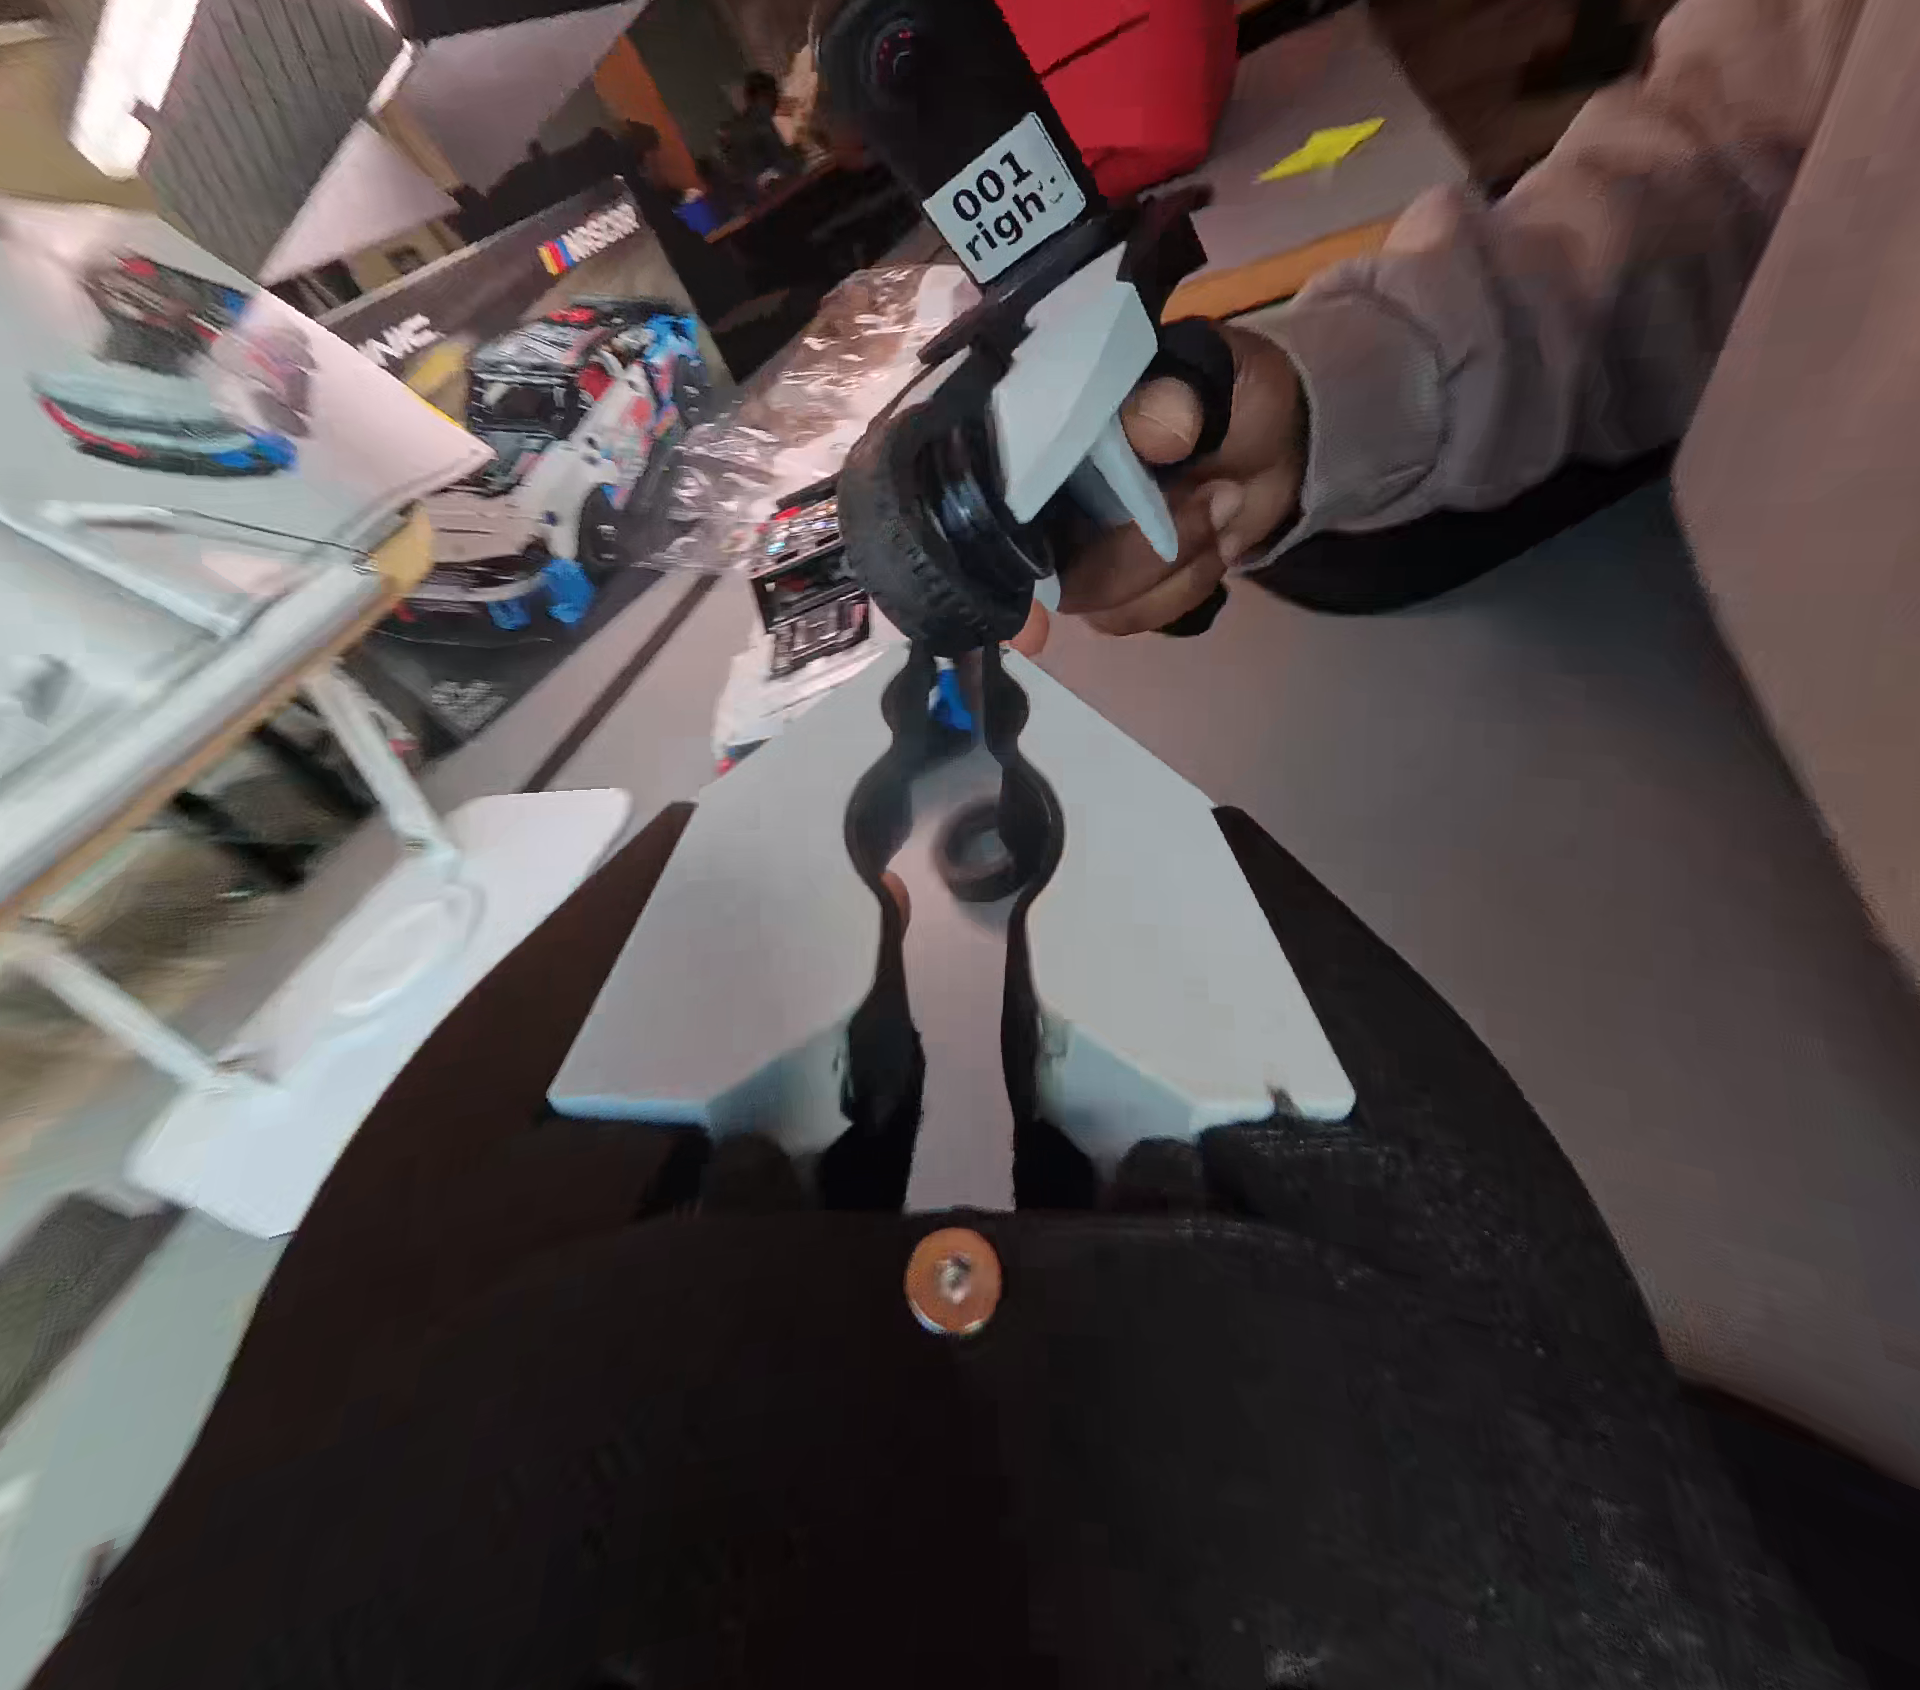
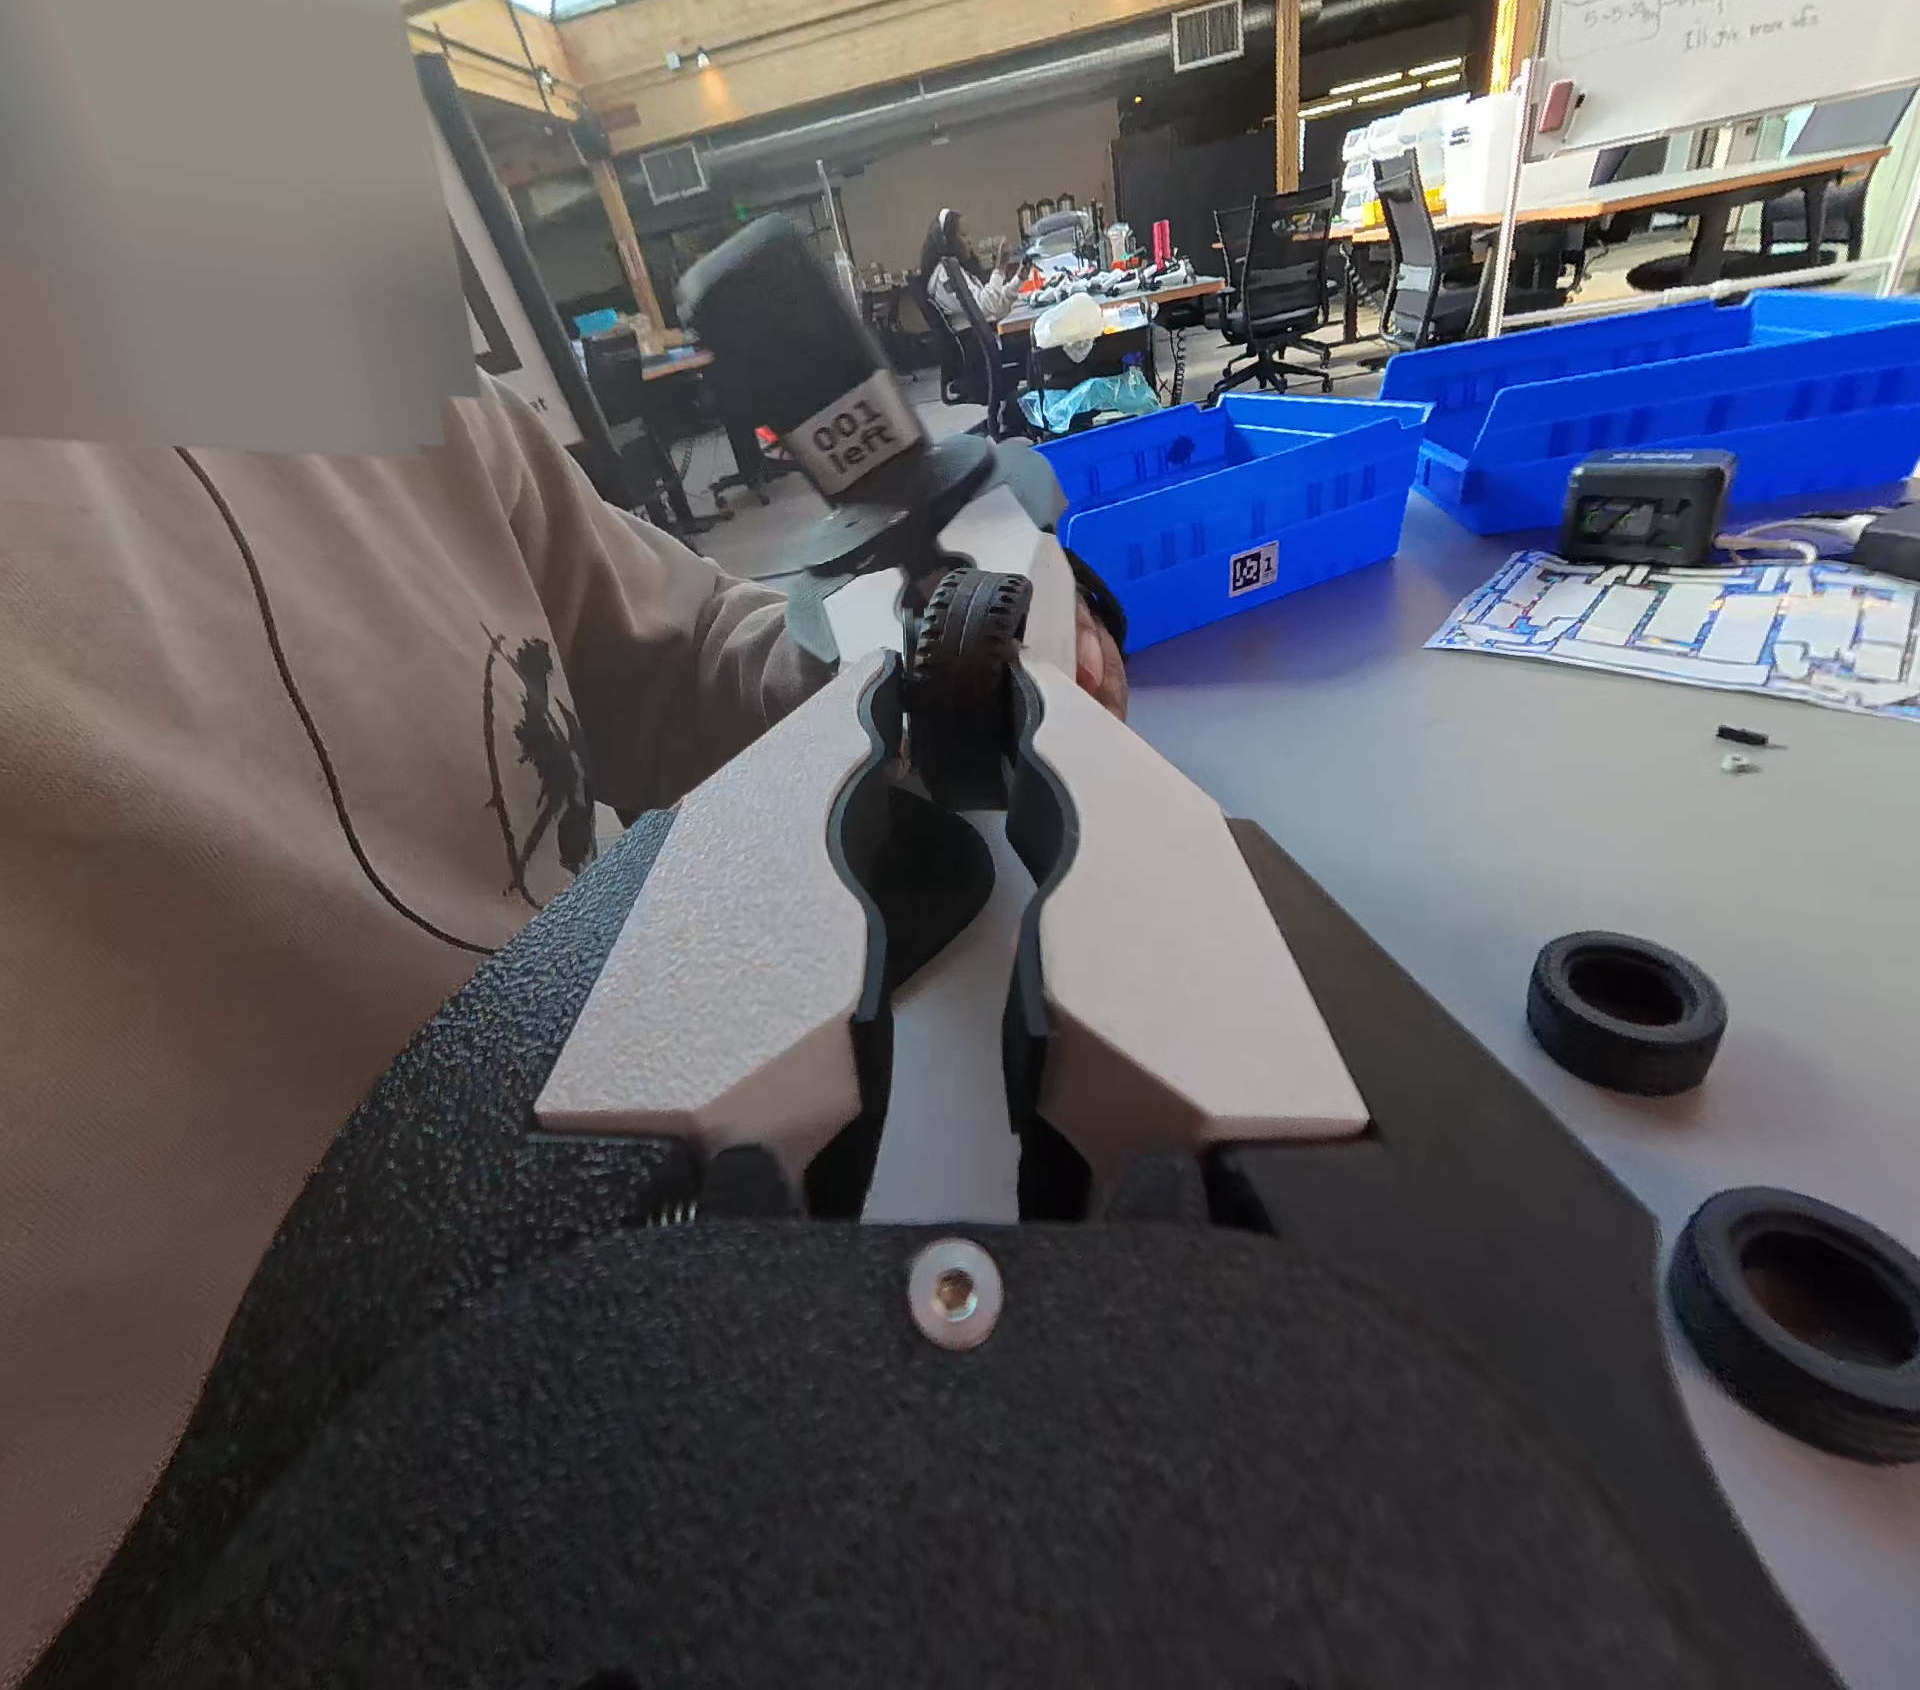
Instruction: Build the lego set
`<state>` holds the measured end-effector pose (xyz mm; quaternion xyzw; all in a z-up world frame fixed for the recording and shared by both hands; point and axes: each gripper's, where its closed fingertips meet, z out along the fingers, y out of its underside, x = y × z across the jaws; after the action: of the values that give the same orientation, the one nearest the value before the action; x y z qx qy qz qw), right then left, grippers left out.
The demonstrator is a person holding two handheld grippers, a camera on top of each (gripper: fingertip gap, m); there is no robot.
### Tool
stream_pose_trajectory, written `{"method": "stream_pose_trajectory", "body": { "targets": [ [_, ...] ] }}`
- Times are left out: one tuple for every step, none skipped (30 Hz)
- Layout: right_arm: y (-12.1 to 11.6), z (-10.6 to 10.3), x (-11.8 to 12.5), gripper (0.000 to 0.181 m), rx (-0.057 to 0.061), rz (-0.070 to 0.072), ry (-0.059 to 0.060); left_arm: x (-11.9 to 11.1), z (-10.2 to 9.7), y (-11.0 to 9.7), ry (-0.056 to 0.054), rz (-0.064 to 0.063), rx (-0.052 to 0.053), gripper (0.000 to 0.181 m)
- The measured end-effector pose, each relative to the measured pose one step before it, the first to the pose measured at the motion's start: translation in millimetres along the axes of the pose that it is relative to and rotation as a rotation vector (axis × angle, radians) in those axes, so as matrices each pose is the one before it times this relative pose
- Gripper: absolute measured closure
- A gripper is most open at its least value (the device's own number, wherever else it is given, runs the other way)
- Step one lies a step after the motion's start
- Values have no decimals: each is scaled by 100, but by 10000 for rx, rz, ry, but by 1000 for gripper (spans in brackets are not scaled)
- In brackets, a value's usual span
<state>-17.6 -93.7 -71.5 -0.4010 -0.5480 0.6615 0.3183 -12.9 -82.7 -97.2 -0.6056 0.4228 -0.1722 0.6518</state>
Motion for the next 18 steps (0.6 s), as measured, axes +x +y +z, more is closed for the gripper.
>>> {"method": "stream_pose_trajectory", "body": {
  "targets": [
    [48, 44, -151, 167, -127, -507, 41, 66, -126, -154, 668, -1112, 473, 175],
    [185, -44, -98, 168, -250, -299, -43, 89, -205, -88, 590, -986, 370, 179],
    [165, -101, -106, 169, -172, -98, -95, 130, -200, -217, 494, -860, 356, 168],
    [255, -99, -123, 168, -117, -88, -126, 128, -188, -399, 370, -648, 396, 162],
    [573, -20, -114, 168, -276, -29, -126, 28, -70, -223, 206, -367, 218, 159],
    [405, 53, -188, 169, -135, -86, -111, -137, 98, 161, 38, -143, -86, 157],
    [294, 125, -423, 168, -94, -138, -212, 82, 201, 363, 142, -38, -242, 153],
    [81, 64, -437, 168, -38, -76, -234, 335, 151, 180, 290, -66, -132, 152],
    [-7, -5, -117, 169, -50, -58, -49, 403, 62, 0, 324, -106, -23, 154],
    [182, 17, -55, 168, -175, -119, -48, 471, 66, 139, 363, -90, -114, 164],
    [163, 14, -338, 169, -159, 10, -259, 395, 113, 188, 280, -21, -136, 167],
    [198, 13, -458, 169, -141, 118, -378, 405, 171, 199, 258, 52, -130, 167],
    [148, -21, -449, 169, -65, 87, -379, 427, 216, 157, 239, 89, -112, 167],
    [75, -65, -271, 169, -1, 77, -279, 280, 213, 73, 120, 147, -72, 167],
    [137, -105, -170, 168, -67, 112, -253, 134, 190, 96, 37, 145, -117, 168],
    [140, -99, -110, 168, -71, 93, -208, 73, 178, 107, -7, 120, -152, 168],
    [129, -94, -147, 168, -57, 91, -236, 101, 167, 88, -1, 118, -156, 168],
    [143, -48, -185, 168, -49, 90, -246, 117, 174, 98, 4, 173, -183, 169]
  ]
}}
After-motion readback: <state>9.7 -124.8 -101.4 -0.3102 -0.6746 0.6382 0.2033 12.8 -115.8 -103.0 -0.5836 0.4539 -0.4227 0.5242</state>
